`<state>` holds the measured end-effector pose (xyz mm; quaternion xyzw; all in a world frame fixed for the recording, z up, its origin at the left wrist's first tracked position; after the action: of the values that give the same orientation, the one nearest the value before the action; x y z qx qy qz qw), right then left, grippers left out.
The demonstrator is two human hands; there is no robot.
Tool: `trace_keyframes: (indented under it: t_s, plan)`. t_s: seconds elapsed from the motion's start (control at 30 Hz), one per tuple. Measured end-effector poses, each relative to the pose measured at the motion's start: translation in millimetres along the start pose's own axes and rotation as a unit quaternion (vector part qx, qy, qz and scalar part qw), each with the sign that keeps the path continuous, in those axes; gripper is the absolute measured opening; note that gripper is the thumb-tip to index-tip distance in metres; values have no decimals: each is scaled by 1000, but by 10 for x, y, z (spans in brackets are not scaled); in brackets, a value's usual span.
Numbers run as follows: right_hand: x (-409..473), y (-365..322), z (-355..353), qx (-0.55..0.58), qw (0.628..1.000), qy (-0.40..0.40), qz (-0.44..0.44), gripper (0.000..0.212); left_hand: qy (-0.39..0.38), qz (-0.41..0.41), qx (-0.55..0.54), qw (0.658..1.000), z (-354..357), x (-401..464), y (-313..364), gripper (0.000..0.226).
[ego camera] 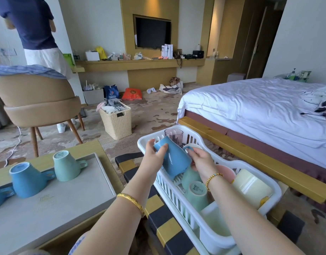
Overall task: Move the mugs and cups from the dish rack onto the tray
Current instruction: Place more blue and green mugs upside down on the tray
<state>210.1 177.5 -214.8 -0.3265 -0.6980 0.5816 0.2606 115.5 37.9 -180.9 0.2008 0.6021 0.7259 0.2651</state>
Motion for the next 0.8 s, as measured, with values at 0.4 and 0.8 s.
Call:
trace_keyframes:
  t_s: [0.4,0.8]
  plan:
    - [-175,-787,705,60,994,-47,-75,17,130,10,45,990,-700,-53,562,62]
    - [-728,-748,2882,-159,962,-194,-105,18,300,111,146,936,-2649,-745,644,45]
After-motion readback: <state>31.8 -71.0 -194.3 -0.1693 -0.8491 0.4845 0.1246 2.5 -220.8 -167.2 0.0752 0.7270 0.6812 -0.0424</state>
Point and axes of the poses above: each hand's wrist, its own x-axis towards the middle knuckle, its own z-axis out of the palm, y = z × x, the point moved 4 cm from there along x, towards the middle knuckle, and after that the axes turned 8 degrees about -x, right-handed, at the moved point
